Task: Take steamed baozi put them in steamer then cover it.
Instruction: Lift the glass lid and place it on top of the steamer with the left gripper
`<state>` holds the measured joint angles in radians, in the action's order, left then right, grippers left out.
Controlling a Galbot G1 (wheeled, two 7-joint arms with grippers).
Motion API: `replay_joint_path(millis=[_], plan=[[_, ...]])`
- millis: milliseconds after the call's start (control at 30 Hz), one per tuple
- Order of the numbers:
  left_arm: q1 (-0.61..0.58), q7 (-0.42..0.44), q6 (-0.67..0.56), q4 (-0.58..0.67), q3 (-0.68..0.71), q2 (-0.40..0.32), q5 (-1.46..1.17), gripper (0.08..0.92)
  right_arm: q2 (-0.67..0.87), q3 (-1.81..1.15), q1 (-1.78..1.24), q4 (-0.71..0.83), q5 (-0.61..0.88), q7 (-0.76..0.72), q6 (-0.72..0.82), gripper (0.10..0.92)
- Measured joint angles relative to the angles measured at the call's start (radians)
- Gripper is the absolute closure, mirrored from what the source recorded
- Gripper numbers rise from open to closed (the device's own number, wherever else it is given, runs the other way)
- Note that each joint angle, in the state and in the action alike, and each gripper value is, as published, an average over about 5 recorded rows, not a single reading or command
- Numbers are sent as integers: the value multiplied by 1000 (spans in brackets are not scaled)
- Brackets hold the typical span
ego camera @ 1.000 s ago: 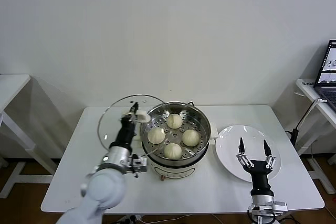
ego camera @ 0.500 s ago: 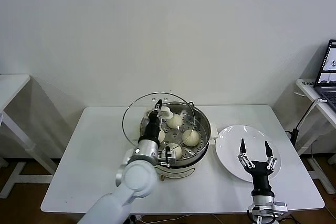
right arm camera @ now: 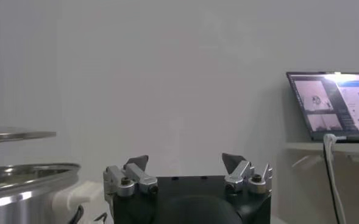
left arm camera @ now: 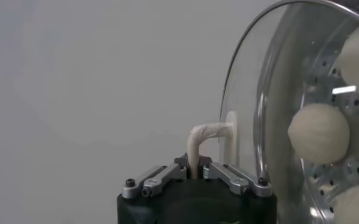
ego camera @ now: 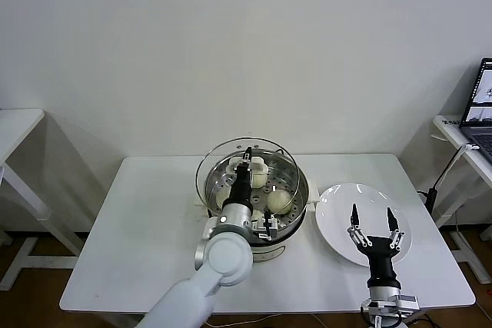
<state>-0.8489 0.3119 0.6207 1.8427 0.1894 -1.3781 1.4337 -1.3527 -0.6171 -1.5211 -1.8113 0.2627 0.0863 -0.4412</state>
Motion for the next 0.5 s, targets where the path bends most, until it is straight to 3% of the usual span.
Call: replay_joint_path(millis=[500], plan=[[-30, -28, -4, -50, 8, -63, 42, 807, -6, 5, 8, 12, -8, -1, -3, 203]])
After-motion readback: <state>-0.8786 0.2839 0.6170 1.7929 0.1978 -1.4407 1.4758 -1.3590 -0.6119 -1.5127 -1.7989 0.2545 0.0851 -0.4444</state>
